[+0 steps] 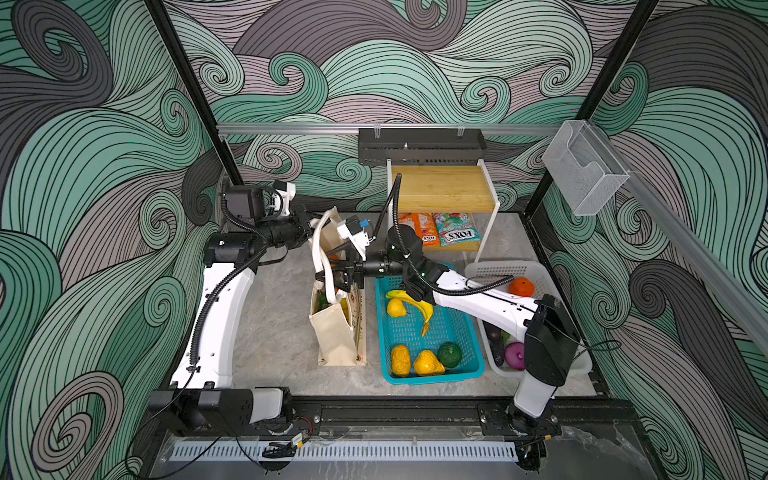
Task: Place the food into the grocery bag and tie it
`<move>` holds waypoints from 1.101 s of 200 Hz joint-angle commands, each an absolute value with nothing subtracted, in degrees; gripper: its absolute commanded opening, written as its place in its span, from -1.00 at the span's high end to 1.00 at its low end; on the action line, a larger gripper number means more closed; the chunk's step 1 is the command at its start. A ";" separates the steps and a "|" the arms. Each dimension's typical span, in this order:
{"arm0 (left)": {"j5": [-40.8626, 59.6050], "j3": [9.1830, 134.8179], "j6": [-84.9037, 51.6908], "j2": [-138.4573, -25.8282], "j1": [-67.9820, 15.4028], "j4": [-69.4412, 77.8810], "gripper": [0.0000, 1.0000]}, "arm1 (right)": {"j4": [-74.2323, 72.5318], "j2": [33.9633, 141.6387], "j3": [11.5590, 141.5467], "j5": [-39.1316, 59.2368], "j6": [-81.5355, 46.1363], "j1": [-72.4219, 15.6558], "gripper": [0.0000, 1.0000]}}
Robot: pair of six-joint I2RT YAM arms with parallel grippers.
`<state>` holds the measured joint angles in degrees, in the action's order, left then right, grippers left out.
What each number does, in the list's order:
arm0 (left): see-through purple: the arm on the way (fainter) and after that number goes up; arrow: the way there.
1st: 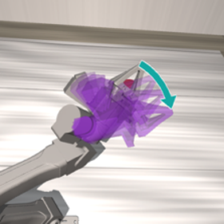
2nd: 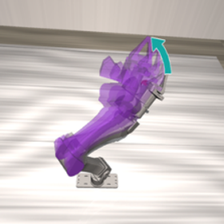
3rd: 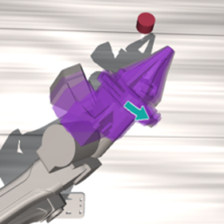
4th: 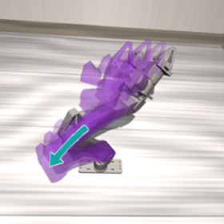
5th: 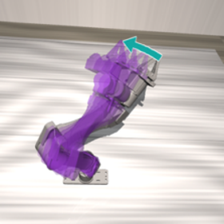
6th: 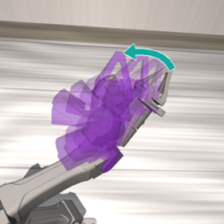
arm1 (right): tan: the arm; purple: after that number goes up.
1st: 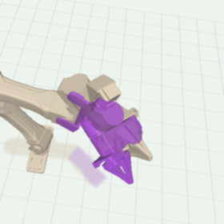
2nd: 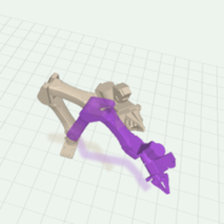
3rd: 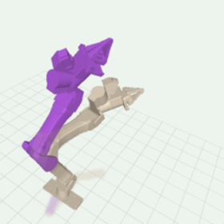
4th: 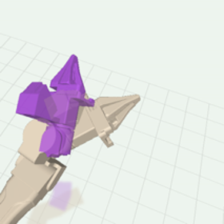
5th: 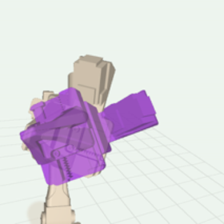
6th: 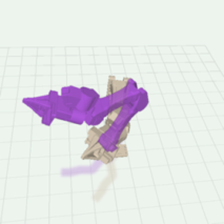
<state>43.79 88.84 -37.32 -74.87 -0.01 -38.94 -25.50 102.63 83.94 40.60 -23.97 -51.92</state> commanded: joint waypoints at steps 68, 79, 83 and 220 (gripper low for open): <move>44.88 86.48 -37.00 -71.02 3.04 -36.09 1.00 | -26.02 102.45 87.52 26.75 -27.09 -53.99 0.43; 44.95 86.40 -36.84 -70.80 3.57 -36.37 1.00 | -24.30 103.15 88.97 26.63 -27.23 -54.14 0.29; 44.97 86.40 -36.76 -70.67 3.66 -36.47 1.00 | -23.74 103.37 89.59 26.71 -27.30 -54.22 0.17; 30.51 92.34 -26.73 -69.32 8.50 -51.50 1.00 | -6.34 103.06 94.36 24.14 -20.57 -55.63 0.97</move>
